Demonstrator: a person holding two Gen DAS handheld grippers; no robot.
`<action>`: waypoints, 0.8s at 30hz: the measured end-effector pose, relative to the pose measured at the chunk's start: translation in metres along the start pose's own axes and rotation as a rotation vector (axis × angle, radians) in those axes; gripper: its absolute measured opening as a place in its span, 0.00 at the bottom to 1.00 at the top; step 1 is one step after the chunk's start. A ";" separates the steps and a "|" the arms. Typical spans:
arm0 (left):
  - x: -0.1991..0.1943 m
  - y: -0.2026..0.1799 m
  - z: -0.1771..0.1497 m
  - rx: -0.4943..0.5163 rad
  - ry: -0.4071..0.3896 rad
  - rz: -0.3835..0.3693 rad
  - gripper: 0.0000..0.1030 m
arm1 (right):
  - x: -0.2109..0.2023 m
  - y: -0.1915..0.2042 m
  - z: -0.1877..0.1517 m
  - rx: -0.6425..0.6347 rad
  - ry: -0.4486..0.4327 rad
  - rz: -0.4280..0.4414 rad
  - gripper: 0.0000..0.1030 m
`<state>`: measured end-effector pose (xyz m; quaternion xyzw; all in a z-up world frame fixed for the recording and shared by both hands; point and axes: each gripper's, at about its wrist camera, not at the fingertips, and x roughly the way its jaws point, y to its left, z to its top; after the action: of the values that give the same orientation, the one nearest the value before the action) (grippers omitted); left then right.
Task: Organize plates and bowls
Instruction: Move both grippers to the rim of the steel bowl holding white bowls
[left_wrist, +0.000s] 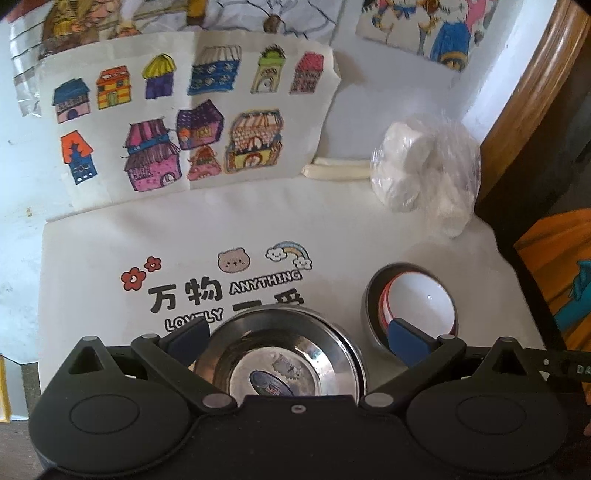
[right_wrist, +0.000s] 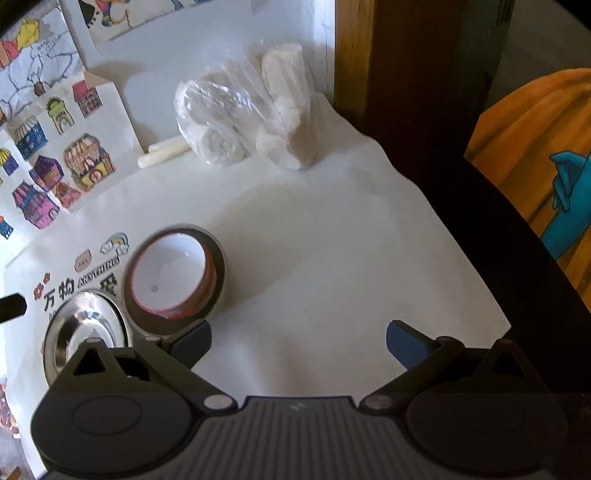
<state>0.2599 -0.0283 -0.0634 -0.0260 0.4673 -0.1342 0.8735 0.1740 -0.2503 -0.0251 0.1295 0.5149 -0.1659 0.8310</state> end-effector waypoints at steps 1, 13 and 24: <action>0.004 -0.003 0.001 0.011 0.016 0.007 0.99 | 0.001 -0.002 0.000 -0.006 0.010 -0.001 1.00; 0.075 -0.047 0.026 0.222 0.145 0.027 0.99 | 0.042 -0.005 0.022 -0.143 0.052 0.048 1.00; 0.122 -0.071 0.047 0.481 0.239 0.028 0.99 | 0.089 0.007 0.049 -0.256 0.098 0.197 1.00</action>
<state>0.3481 -0.1316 -0.1234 0.2049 0.5219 -0.2316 0.7950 0.2541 -0.2754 -0.0837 0.0805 0.5565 -0.0102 0.8269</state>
